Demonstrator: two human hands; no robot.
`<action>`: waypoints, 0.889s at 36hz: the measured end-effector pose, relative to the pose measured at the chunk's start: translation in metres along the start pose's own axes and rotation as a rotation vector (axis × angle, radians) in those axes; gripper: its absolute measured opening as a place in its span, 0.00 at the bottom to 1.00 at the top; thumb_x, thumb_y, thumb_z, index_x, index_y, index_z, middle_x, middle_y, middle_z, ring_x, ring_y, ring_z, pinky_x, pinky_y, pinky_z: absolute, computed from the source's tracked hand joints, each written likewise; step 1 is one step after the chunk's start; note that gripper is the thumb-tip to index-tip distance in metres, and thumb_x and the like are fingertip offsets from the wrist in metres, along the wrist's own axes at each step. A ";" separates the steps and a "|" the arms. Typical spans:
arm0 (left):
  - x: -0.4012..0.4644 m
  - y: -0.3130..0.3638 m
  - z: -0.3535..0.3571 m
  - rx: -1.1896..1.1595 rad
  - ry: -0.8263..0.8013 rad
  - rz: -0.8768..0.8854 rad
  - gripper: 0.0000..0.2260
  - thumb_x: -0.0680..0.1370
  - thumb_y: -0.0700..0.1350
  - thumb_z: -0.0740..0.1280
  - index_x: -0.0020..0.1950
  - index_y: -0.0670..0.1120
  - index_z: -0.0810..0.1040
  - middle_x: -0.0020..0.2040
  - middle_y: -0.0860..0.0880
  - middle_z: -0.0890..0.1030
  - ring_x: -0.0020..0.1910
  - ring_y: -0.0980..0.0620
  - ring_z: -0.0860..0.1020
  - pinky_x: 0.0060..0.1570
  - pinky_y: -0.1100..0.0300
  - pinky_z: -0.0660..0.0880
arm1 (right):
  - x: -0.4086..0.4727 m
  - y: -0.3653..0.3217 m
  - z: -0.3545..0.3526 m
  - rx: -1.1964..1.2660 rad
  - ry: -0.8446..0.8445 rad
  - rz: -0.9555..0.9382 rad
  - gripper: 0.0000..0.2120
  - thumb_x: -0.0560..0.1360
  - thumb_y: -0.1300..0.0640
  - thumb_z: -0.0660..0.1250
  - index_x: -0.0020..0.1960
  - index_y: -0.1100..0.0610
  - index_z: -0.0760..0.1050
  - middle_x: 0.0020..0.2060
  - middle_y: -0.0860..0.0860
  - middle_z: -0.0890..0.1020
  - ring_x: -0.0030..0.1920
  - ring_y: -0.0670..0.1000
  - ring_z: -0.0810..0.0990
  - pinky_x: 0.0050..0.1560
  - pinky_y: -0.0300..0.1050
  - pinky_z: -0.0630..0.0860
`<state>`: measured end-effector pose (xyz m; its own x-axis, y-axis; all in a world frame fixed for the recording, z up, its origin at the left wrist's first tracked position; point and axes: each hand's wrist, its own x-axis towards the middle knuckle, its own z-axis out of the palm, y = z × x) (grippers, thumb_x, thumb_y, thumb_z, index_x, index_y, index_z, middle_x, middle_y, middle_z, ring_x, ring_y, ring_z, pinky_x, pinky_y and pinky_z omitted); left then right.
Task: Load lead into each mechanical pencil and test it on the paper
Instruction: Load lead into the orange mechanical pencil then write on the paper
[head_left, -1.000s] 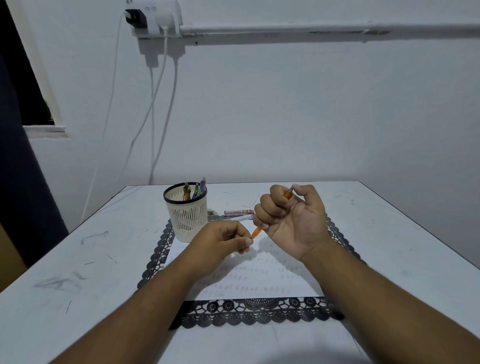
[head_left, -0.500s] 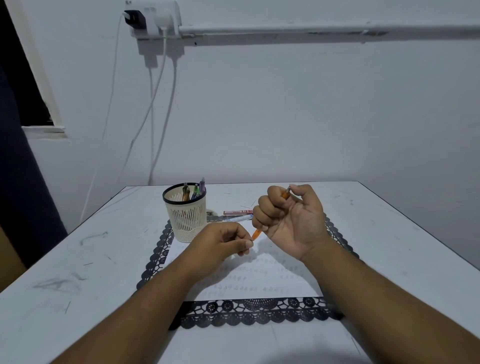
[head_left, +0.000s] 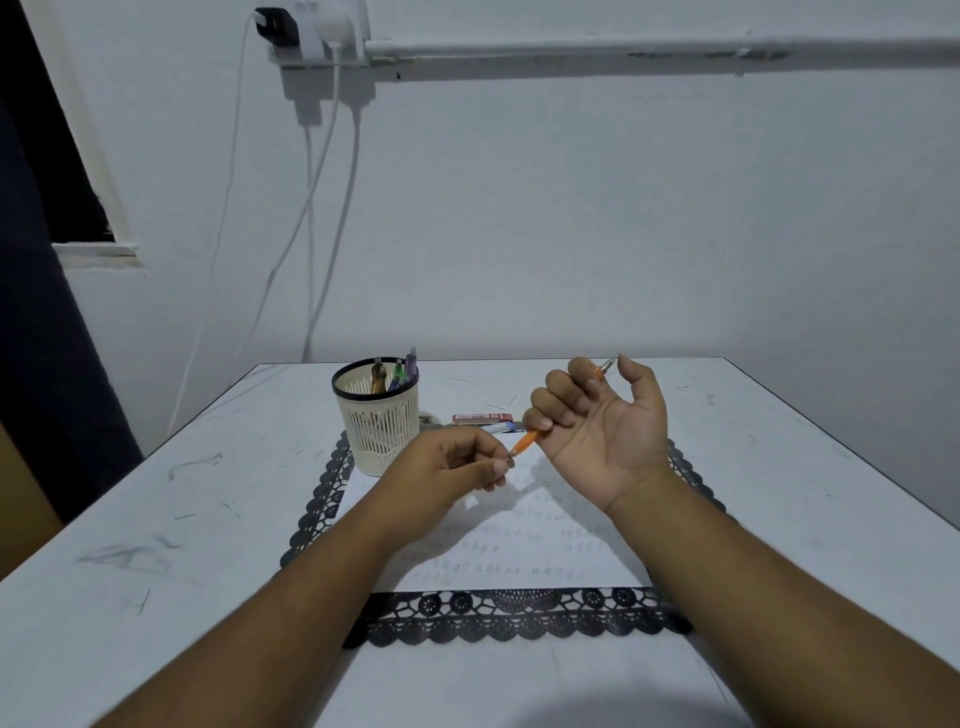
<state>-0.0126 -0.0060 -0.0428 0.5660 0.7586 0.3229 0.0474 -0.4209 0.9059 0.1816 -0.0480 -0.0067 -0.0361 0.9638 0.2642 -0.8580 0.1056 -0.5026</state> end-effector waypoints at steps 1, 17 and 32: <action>0.000 0.000 0.000 0.001 0.006 0.001 0.06 0.79 0.35 0.71 0.47 0.45 0.85 0.40 0.48 0.84 0.42 0.53 0.81 0.48 0.60 0.79 | 0.000 0.000 0.000 0.001 0.008 0.002 0.17 0.76 0.44 0.58 0.35 0.54 0.62 0.33 0.49 0.57 0.34 0.51 0.54 0.36 0.45 0.62; 0.000 0.002 -0.002 0.195 0.157 0.057 0.06 0.81 0.45 0.71 0.46 0.54 0.84 0.41 0.51 0.84 0.45 0.44 0.82 0.51 0.45 0.79 | 0.001 -0.007 0.005 -0.817 0.094 0.135 0.15 0.86 0.58 0.59 0.47 0.64 0.78 0.44 0.61 0.82 0.40 0.55 0.81 0.41 0.47 0.81; 0.017 0.000 0.031 0.931 -0.226 -0.057 0.25 0.81 0.62 0.63 0.77 0.57 0.68 0.76 0.59 0.67 0.76 0.56 0.61 0.76 0.49 0.62 | -0.007 -0.079 -0.092 -1.146 0.344 0.145 0.09 0.81 0.69 0.65 0.47 0.64 0.82 0.47 0.65 0.84 0.44 0.60 0.84 0.50 0.51 0.84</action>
<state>0.0227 -0.0091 -0.0459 0.6834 0.7171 0.1364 0.6593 -0.6866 0.3064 0.2967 -0.0411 -0.0443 0.1933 0.9811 -0.0009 0.1026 -0.0211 -0.9945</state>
